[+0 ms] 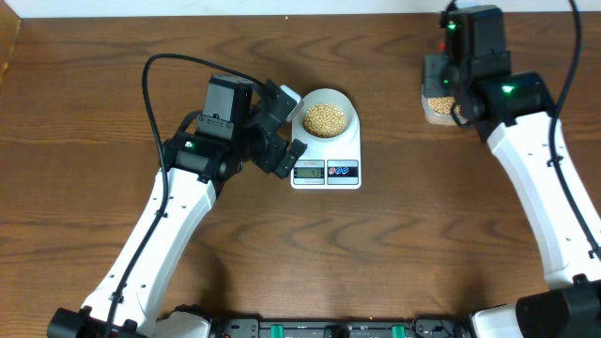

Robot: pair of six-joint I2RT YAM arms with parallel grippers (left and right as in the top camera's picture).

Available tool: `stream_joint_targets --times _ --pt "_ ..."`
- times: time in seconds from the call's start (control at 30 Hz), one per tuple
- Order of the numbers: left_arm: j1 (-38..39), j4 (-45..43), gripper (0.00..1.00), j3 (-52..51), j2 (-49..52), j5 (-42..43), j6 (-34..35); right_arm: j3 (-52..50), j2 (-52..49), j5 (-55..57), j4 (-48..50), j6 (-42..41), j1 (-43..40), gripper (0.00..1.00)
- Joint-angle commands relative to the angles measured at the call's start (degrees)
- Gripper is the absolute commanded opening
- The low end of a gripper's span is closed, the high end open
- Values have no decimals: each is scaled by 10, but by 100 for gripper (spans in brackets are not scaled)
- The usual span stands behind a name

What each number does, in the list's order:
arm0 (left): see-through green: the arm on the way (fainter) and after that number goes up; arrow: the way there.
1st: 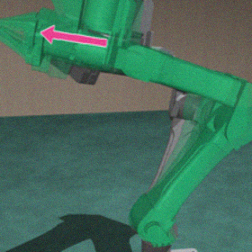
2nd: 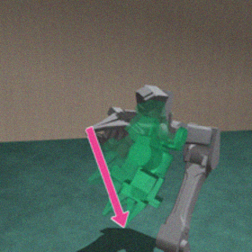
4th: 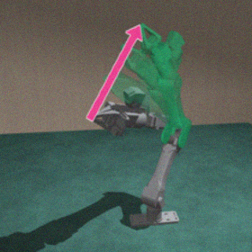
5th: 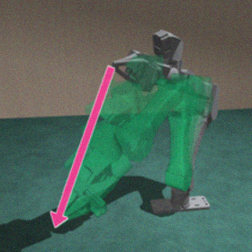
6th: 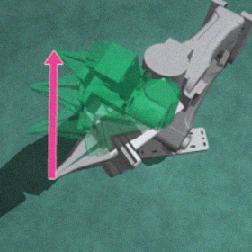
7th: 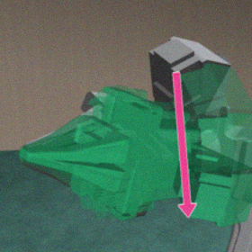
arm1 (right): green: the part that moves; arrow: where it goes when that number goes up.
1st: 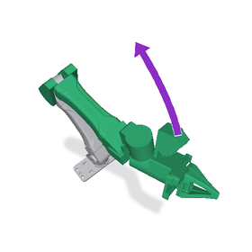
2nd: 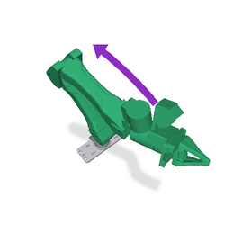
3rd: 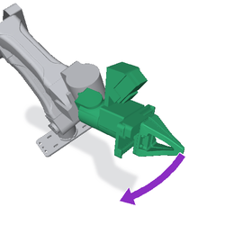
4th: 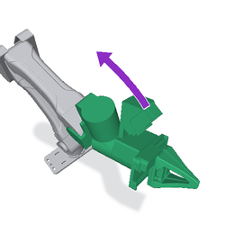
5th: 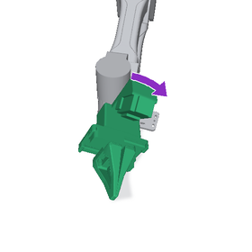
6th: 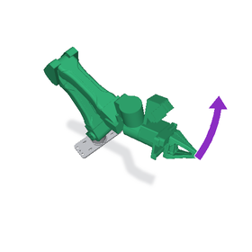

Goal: Scoop item into bowl and weigh 50g on scale
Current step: 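Carry the empty scoop right back to the bean tub, then lower the scoop into the tub and drag it through the beans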

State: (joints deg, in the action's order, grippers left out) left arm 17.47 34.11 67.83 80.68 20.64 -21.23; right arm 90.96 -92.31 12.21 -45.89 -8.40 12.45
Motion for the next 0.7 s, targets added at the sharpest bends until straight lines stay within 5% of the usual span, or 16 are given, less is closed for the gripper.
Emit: stream_joint_targets --times 0.0,0.67 --pt "0 1 98 -1 4 -4 -1 1 0 11 -16 -18 -16 1" --pt "0 1 98 -1 4 -4 -1 -42 -18 10 -59 -38 -43 1"
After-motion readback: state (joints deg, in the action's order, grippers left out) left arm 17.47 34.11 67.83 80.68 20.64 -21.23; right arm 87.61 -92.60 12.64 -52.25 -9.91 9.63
